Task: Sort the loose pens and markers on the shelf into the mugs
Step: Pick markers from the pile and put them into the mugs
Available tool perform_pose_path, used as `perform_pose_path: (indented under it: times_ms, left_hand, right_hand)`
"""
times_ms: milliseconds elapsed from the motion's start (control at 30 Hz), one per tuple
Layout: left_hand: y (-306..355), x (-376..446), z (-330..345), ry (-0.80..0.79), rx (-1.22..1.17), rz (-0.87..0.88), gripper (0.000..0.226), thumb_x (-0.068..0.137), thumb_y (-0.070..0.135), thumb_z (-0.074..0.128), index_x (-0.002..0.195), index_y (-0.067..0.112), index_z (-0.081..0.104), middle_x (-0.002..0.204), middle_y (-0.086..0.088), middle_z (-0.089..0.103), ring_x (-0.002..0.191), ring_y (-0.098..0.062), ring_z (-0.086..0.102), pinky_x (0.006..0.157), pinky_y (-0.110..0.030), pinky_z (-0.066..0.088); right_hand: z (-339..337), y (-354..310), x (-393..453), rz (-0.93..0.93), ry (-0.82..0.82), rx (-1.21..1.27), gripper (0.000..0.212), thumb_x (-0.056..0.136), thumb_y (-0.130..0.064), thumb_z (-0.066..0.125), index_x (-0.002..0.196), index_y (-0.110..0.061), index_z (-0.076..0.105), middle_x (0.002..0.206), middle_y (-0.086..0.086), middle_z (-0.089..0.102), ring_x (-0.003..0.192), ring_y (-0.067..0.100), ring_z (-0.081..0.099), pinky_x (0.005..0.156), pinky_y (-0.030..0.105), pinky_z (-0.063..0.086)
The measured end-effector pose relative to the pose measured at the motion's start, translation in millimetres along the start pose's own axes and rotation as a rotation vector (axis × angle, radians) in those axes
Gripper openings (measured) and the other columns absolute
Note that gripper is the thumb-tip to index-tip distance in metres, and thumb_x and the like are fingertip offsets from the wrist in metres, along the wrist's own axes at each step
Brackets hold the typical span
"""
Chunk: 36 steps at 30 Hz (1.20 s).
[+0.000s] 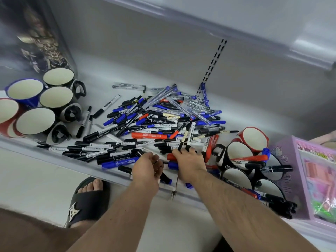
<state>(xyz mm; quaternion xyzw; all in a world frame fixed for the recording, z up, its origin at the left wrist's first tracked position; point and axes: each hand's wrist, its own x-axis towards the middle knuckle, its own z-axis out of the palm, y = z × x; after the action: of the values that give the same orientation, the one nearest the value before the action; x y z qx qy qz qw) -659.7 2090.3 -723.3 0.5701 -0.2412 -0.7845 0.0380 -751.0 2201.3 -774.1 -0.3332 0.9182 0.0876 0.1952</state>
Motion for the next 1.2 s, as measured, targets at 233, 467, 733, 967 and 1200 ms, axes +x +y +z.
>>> perform_pose_path:
  times_ms: [233, 467, 733, 967, 1200]
  left_hand:
    - [0, 5, 1, -0.007, 0.012, -0.01, 0.017, 0.098, 0.018, 0.05, 0.089, 0.011, 0.062, 0.077, 0.001, 0.063, 0.071, -0.014, 0.059, 0.073, -0.031, 0.046]
    - [-16, 7, 3, -0.095, 0.12, -0.055, 0.02, 0.097, 0.02, 0.049, 0.081, 0.012, 0.057, 0.075, -0.001, 0.058, 0.073, -0.017, 0.057, 0.071, -0.033, 0.045]
    - [-17, -26, 13, -0.564, 0.181, -0.333, 0.054, 0.085, 0.062, 0.043, 0.095, 0.019, 0.076, 0.105, -0.01, 0.072, 0.094, -0.032, 0.068, 0.081, -0.051, 0.054]
    - [-1, -61, 17, -0.623, 0.271, -0.217, 0.08, 0.082, 0.075, 0.044, 0.095, 0.002, 0.073, 0.077, -0.017, 0.07, 0.073, -0.031, 0.07, 0.076, -0.042, 0.057]
    - [9, -90, 28, -0.714, 0.191, -0.095, 0.039, 0.099, 0.046, 0.043, 0.11, 0.013, 0.059, 0.077, 0.004, 0.063, 0.075, -0.015, 0.065, 0.074, -0.032, 0.05]
  right_hand:
    - [-14, 14, -6, -0.011, 0.082, 0.27, 0.057, 0.073, -0.023, 0.071, 0.12, -0.032, 0.041, 0.097, -0.008, 0.055, 0.101, 0.02, 0.047, 0.078, 0.034, 0.043]
    - [-35, 5, -18, 0.134, 0.175, 0.715, 0.066, 0.068, -0.024, 0.079, 0.12, -0.033, 0.039, 0.091, -0.005, 0.056, 0.083, 0.017, 0.059, 0.068, 0.028, 0.05]
    - [-69, -13, -71, -0.095, 0.247, 0.616, 0.068, 0.067, -0.02, 0.073, 0.126, -0.031, 0.042, 0.1, 0.005, 0.058, 0.095, 0.025, 0.054, 0.084, 0.035, 0.048]
    - [-82, -8, -123, -0.253, 0.283, 0.491, 0.059, 0.068, -0.025, 0.077, 0.119, -0.022, 0.047, 0.099, 0.005, 0.063, 0.1, 0.026, 0.051, 0.09, 0.04, 0.046]
    - [-102, 8, -173, -0.431, 0.213, 0.297, 0.055, 0.075, -0.028, 0.077, 0.122, -0.02, 0.05, 0.104, 0.005, 0.061, 0.106, 0.024, 0.048, 0.081, 0.031, 0.037]
